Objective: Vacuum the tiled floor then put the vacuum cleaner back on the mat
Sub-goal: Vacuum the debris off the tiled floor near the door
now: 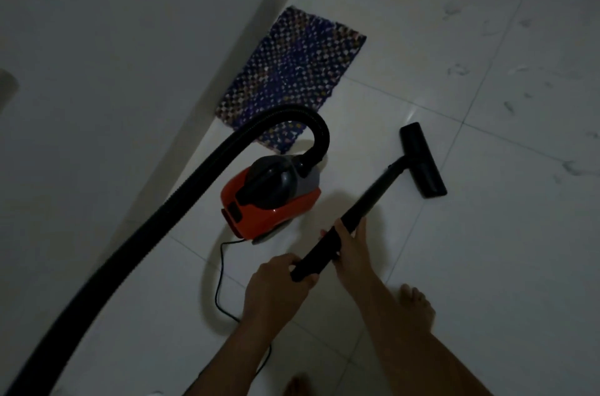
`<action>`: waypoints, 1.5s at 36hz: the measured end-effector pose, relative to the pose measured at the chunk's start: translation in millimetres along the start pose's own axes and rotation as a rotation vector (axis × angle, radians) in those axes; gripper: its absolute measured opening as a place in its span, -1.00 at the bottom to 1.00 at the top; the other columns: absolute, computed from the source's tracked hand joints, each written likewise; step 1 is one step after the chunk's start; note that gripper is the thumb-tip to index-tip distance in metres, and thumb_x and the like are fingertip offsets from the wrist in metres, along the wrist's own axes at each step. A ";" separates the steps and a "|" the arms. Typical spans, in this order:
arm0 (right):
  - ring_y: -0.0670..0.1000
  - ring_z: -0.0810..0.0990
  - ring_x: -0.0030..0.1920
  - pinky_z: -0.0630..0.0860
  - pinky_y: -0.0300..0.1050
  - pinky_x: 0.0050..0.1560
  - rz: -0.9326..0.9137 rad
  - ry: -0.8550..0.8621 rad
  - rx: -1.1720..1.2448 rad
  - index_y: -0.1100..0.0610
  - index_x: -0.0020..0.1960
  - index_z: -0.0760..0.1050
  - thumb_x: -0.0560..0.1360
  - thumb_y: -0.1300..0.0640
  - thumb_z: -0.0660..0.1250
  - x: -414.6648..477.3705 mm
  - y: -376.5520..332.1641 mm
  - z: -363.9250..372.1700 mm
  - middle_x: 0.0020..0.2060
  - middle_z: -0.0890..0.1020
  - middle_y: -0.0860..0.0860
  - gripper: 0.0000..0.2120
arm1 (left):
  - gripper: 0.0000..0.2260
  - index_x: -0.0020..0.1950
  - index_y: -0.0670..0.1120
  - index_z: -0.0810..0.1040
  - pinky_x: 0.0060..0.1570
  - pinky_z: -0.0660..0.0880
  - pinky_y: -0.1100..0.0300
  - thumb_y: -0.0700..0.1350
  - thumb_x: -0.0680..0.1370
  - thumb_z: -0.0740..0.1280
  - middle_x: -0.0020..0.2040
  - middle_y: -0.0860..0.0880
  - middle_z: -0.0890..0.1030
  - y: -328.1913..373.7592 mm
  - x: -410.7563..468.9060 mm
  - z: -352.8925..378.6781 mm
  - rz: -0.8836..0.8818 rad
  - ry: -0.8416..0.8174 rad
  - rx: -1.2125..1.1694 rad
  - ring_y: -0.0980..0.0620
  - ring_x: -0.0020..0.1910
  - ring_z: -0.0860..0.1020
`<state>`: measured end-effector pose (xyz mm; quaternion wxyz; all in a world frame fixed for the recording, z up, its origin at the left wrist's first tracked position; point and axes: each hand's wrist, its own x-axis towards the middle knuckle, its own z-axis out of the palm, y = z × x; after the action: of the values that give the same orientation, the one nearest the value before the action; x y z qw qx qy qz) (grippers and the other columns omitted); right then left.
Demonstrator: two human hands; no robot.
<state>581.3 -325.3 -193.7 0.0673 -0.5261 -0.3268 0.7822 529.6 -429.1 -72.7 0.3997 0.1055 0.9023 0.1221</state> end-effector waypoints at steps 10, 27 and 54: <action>0.03 0.49 -0.27 0.55 -0.09 -0.22 -0.005 0.074 0.217 -0.18 0.51 0.07 0.61 0.20 0.20 -19.6 28.6 2.7 -0.27 0.45 0.08 -0.41 | -0.67 0.22 0.06 0.50 -0.34 0.38 0.36 0.12 0.49 0.32 -0.16 0.11 0.56 -27.8 -10.2 -5.0 0.178 -0.218 0.013 0.15 -0.23 0.54; 0.05 0.49 -0.29 0.56 -0.11 -0.34 0.133 0.148 0.292 -0.11 0.51 0.07 0.61 0.26 0.16 -89.4 77.6 59.1 -0.15 0.46 0.11 -0.43 | -0.74 0.30 -0.02 0.36 -0.32 0.54 0.27 -0.07 0.62 0.20 -0.11 -0.08 0.53 -107.3 -48.9 -61.4 0.054 -0.650 -0.321 0.05 -0.38 0.54; 0.01 0.47 -0.34 0.53 -0.13 -0.32 0.151 0.116 0.173 -0.05 0.50 0.09 0.62 0.22 0.16 -118.7 122.6 58.0 -0.27 0.44 0.09 -0.48 | -0.77 0.27 -0.03 0.43 -0.48 0.45 0.21 -0.13 0.61 0.20 -0.19 -0.15 0.58 -161.4 -87.7 -18.4 -0.081 -0.528 -0.594 -0.01 -0.48 0.50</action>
<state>612.2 -499.4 -159.0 0.0721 -0.5858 -0.2132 0.7786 558.6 -609.8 -49.0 0.6355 -0.0226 0.6973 0.3307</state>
